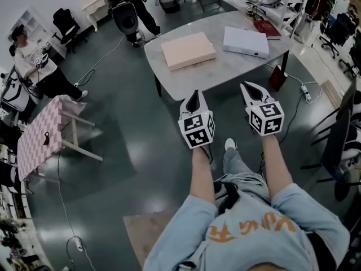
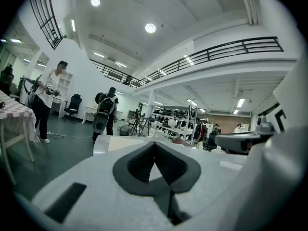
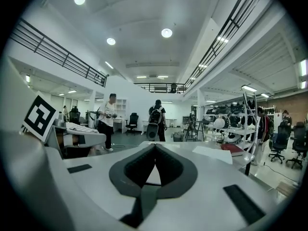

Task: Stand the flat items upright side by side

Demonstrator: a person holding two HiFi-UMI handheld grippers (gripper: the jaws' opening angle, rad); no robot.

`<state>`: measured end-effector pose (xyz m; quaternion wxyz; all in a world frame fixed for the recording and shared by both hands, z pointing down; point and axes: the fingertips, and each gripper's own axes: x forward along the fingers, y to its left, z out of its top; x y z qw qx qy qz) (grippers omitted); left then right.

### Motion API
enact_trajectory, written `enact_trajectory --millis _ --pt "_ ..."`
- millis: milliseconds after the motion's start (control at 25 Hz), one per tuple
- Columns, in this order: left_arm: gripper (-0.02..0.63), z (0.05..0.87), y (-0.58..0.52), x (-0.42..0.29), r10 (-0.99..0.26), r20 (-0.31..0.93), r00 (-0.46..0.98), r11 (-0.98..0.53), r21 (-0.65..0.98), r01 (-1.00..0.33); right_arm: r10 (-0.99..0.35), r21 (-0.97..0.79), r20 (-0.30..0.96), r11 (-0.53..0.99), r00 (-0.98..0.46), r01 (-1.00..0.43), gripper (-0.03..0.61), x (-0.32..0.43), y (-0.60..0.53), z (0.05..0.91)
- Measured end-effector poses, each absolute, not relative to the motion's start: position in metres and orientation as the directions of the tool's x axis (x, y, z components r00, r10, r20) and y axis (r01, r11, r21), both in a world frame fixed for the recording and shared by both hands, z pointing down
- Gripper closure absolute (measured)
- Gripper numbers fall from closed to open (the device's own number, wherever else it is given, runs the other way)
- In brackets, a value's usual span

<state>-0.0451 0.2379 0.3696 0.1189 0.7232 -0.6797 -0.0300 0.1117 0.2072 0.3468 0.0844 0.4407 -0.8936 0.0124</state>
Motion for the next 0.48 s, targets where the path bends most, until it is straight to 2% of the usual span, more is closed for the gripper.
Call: enact_trajectory --millis 480 --pt "0.601 0.437 0.171 -0.051 -0.97 0.238 0.056 0.018 0.297 -0.955 -0.73 0.031 0.293 0.653 -0.617 -0.757 0.575 0.098 0.133 0.405"
